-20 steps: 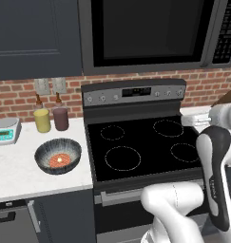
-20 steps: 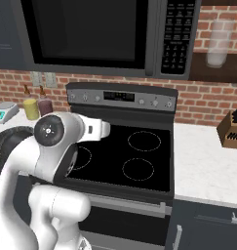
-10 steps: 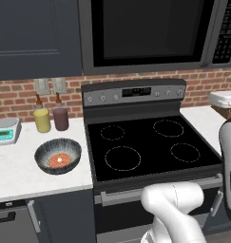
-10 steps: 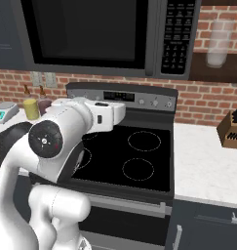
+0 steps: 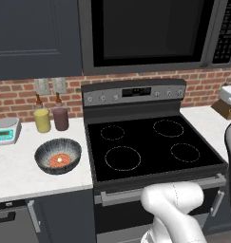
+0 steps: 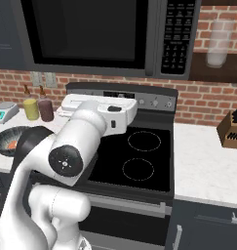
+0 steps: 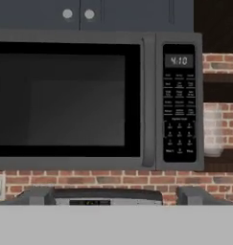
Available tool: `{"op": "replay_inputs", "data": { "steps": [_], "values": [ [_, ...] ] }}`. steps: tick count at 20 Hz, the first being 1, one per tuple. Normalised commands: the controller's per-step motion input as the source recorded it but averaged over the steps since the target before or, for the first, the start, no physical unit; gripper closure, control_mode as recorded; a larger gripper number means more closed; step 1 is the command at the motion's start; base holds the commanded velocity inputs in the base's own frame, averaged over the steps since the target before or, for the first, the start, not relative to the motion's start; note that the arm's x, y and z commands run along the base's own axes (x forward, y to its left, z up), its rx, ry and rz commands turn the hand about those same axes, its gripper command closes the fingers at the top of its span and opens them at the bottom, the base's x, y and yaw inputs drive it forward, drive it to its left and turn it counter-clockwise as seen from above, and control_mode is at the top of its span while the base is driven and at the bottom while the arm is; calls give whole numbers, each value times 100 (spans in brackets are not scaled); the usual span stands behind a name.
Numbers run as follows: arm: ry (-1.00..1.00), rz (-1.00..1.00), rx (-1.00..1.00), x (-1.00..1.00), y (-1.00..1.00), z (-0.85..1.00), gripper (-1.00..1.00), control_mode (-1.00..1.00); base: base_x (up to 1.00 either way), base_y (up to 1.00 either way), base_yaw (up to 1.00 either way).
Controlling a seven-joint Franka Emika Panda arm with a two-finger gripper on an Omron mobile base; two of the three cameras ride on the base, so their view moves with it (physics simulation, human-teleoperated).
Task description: Open the microwave, place the bowl with waffle inside the microwave, then close the microwave door and turn it on.
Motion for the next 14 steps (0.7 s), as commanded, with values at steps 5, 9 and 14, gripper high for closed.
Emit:
{"op": "replay_inputs", "data": {
  "steps": [5,9,14],
  "values": [
    [-7,0,0,36,-7,21,-100,-100,0,0,0],
    [9,0,0,66,0,28,-100,-100,0,0,0],
    [9,0,0,54,-23,32,-100,-100,0,0,0]
  ]
}}
